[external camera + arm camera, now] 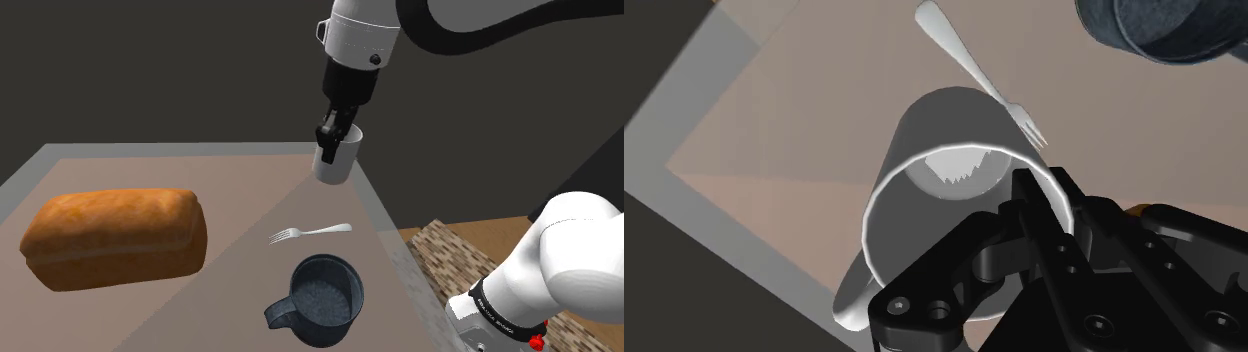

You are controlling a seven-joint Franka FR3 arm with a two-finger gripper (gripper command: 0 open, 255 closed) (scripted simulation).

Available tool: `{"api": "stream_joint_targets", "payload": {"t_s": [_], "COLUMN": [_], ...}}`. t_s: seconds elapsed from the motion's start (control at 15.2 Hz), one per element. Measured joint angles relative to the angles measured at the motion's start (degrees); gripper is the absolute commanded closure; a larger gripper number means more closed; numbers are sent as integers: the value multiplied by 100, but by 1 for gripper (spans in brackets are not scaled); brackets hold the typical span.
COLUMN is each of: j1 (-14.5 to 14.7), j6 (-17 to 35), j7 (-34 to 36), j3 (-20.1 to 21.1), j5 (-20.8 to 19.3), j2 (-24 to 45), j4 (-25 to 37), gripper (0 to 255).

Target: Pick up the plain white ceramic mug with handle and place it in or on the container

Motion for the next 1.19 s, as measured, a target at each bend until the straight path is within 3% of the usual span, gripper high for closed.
{"api": "stream_joint_targets", "payload": {"t_s": [0.86,1.19], "j1": [624,695], "j6": [-371,-24], "j7": [1802,2013], "j3": [1324,1536], "j5": [438,500], "j2": [-47,3], "j4": [461,181], "gripper": [255,255]}}
